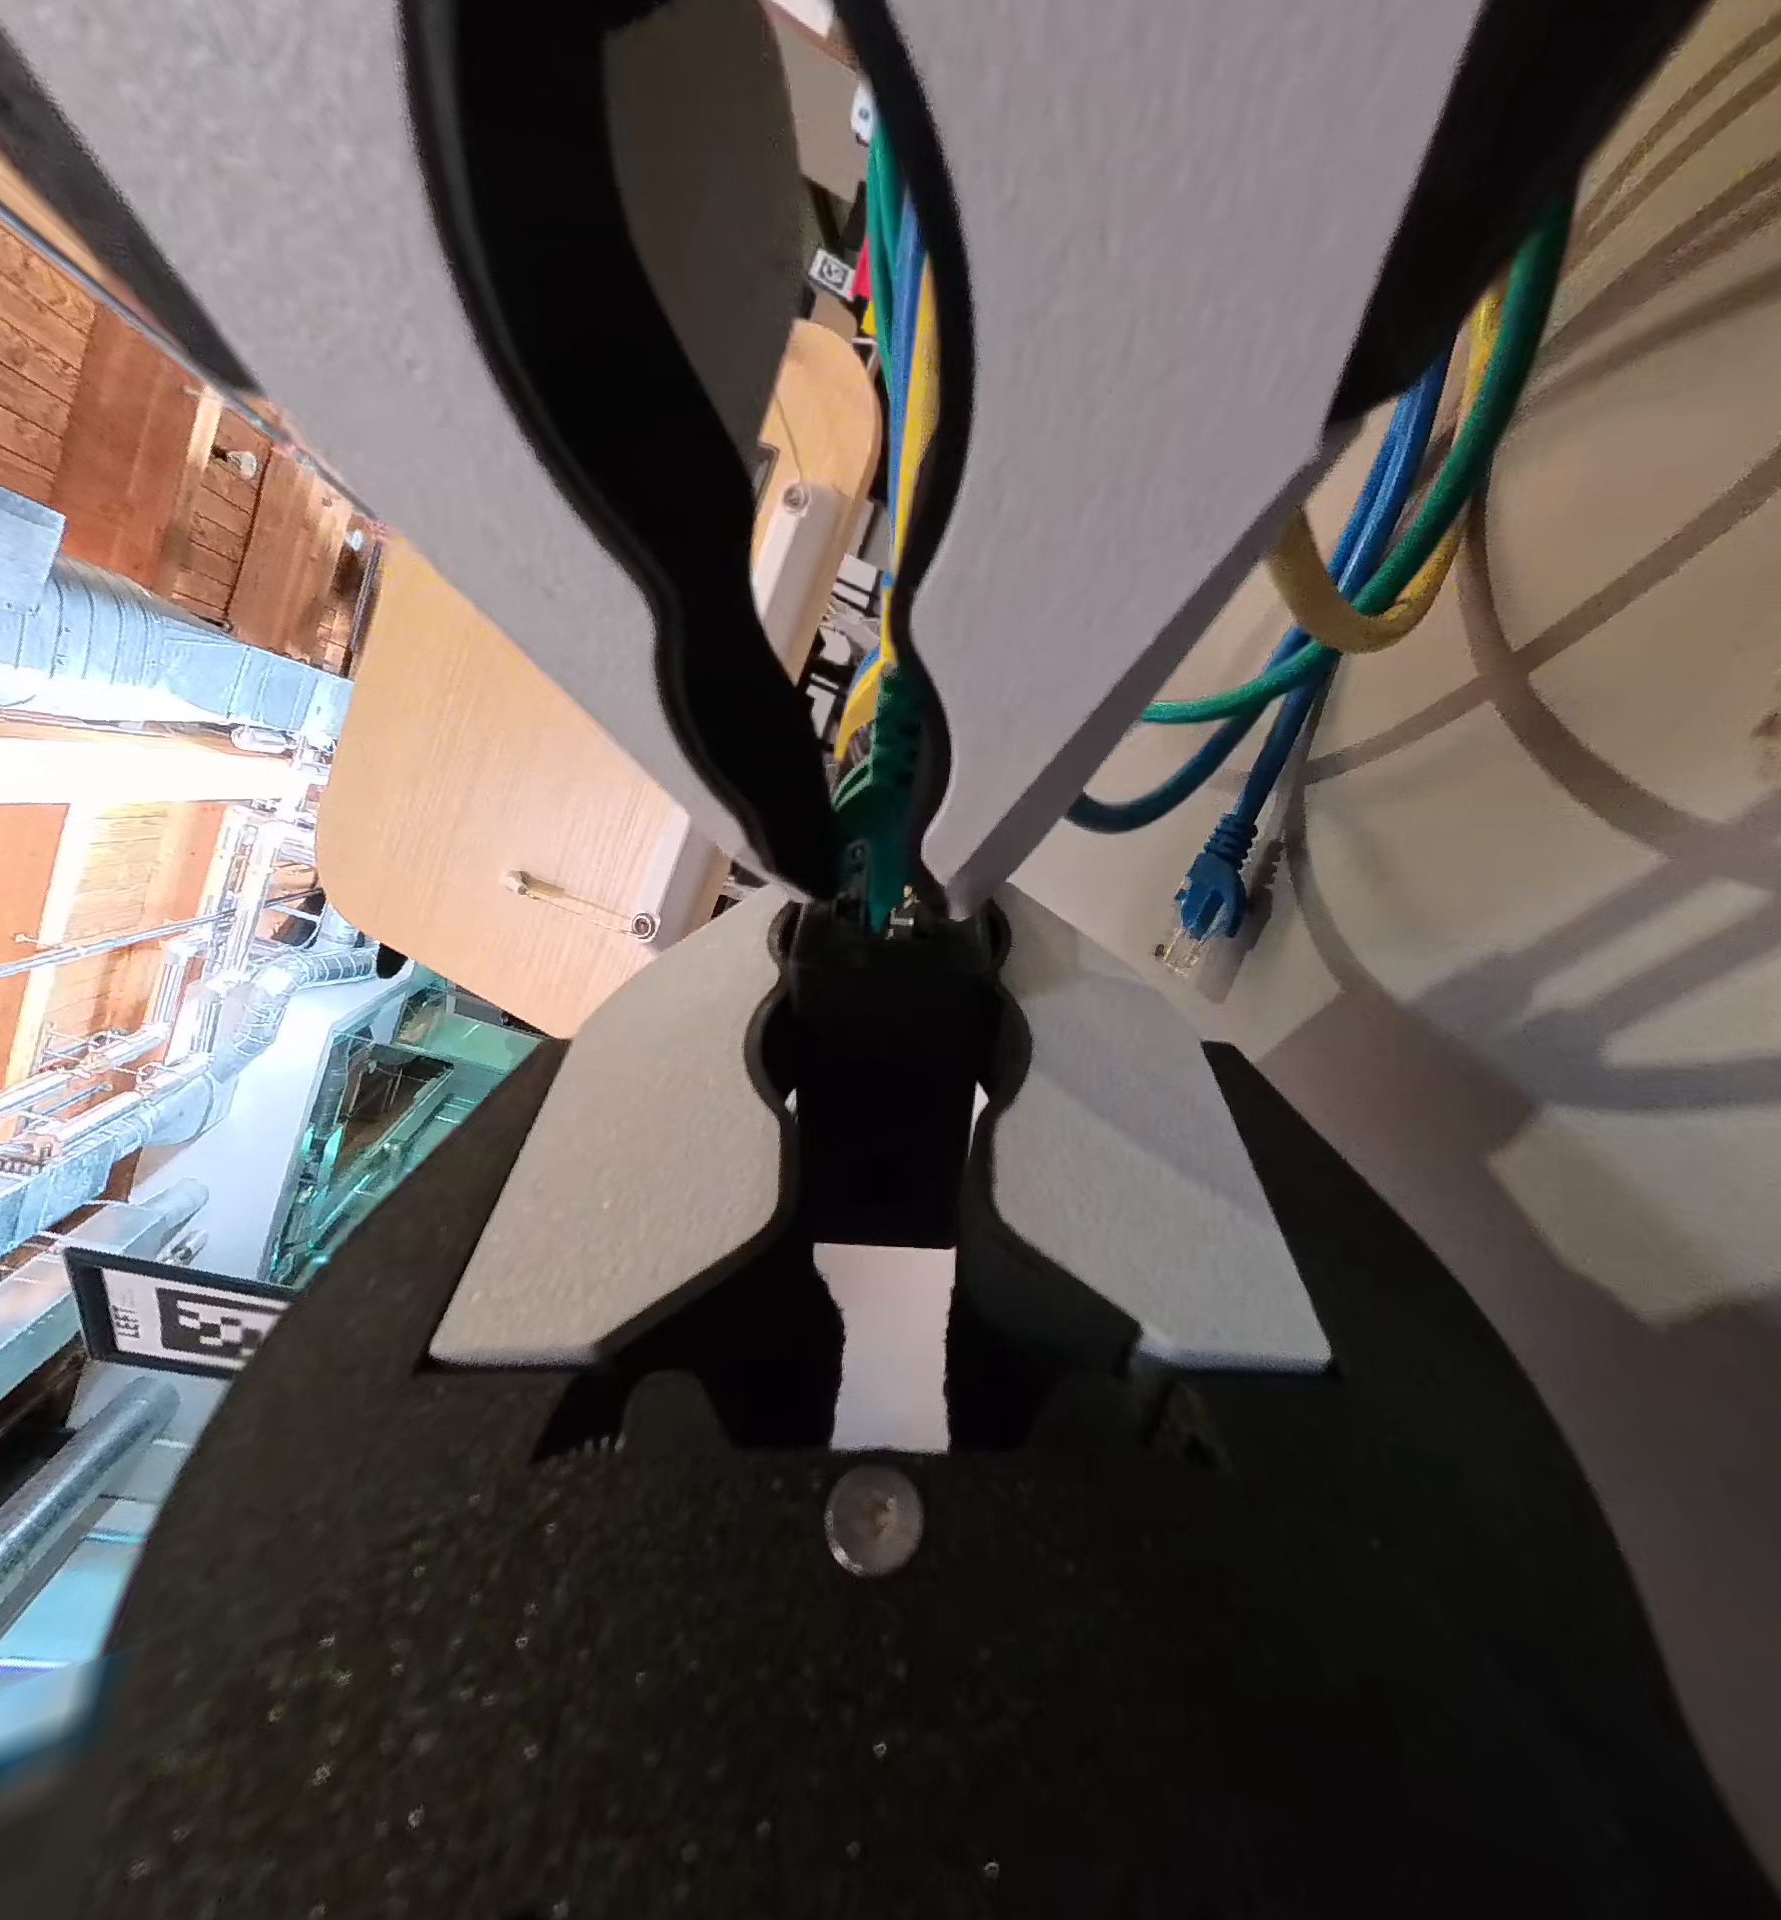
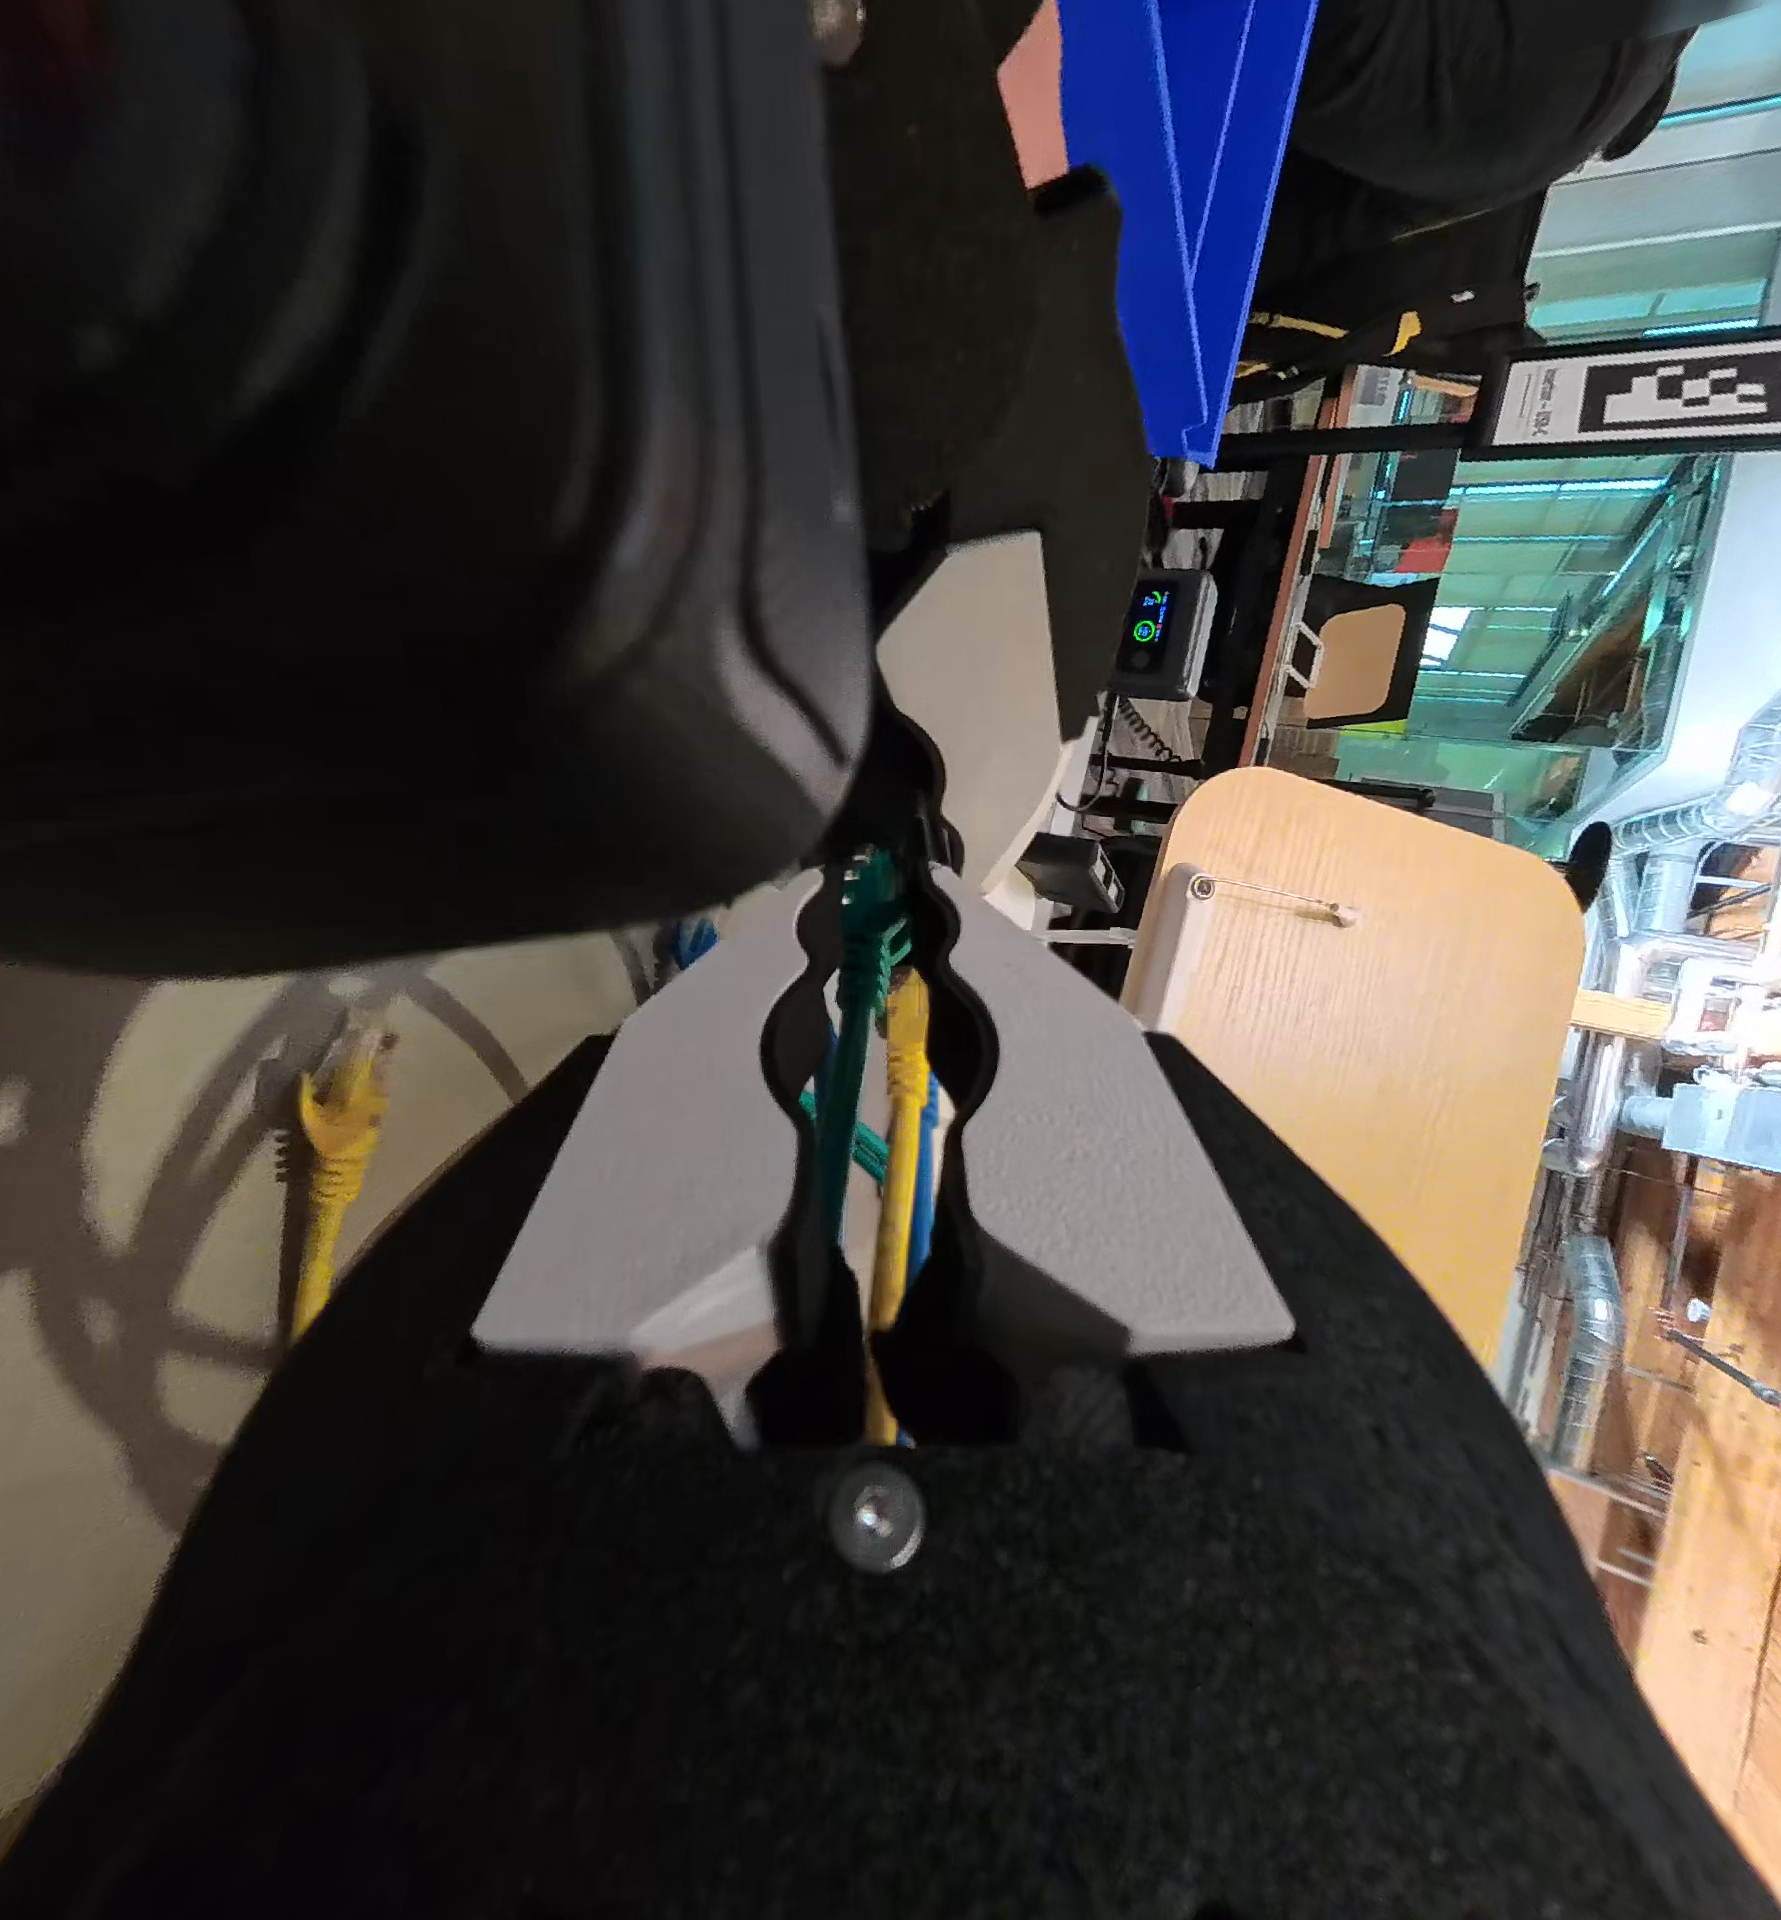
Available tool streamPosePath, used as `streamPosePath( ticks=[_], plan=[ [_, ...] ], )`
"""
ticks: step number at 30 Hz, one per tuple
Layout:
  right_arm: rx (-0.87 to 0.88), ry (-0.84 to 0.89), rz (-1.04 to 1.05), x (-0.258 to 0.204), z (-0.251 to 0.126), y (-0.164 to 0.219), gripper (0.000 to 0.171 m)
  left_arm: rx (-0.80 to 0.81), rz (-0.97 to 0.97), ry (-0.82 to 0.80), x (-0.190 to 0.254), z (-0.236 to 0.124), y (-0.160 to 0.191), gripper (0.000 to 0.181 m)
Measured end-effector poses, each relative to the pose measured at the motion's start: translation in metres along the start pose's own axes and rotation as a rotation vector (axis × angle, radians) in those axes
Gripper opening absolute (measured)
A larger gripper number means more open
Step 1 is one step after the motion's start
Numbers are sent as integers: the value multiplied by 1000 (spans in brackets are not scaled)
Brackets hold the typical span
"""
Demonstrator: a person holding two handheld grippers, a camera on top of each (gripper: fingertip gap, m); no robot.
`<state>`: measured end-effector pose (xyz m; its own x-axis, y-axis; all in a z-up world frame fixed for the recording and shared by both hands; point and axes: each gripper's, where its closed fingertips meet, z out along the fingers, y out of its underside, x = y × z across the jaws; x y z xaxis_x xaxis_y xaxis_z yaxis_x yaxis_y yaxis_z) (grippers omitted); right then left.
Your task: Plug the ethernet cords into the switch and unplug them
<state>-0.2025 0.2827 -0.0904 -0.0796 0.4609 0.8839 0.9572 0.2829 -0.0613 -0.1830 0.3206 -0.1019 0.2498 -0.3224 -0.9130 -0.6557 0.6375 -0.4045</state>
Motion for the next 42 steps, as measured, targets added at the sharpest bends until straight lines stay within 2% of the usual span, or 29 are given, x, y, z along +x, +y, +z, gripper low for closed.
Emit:
streamPosePath(
  ticks=[10,14,21,27,31,34,36,38,42],
  plan=[
    [10,30,45,3,-1,-1,13,8,-40,3,-1,0,-1,30],
    [8,-36,191,-2,-6,1,15,14,-5,6,4,1,-3,30],
    [58,-263,732,-4,-14,8,21,11,54,-38,0,1,-4,29],
    [41,-360,856,-14,-6,7,15,12,116,-60,2,0,-7,29],
    [44,-420,994,-16,-5,7,13,1,78,-38,5,2,-4,30],
    [6,-409,993,-19,-7,10,13,-12,76,-27,9,4,-4,30],
    [-51,-437,986,-26,-15,21,12,-139,37,-18,5,11,24,29],
    [-50,-429,1020,-29,-30,35,12,-236,-119,-33,-15,13,61,30],
    [-20,-441,1056,-44,-59,48,12,-171,-94,-28,-9,14,41,30]
  ],
)
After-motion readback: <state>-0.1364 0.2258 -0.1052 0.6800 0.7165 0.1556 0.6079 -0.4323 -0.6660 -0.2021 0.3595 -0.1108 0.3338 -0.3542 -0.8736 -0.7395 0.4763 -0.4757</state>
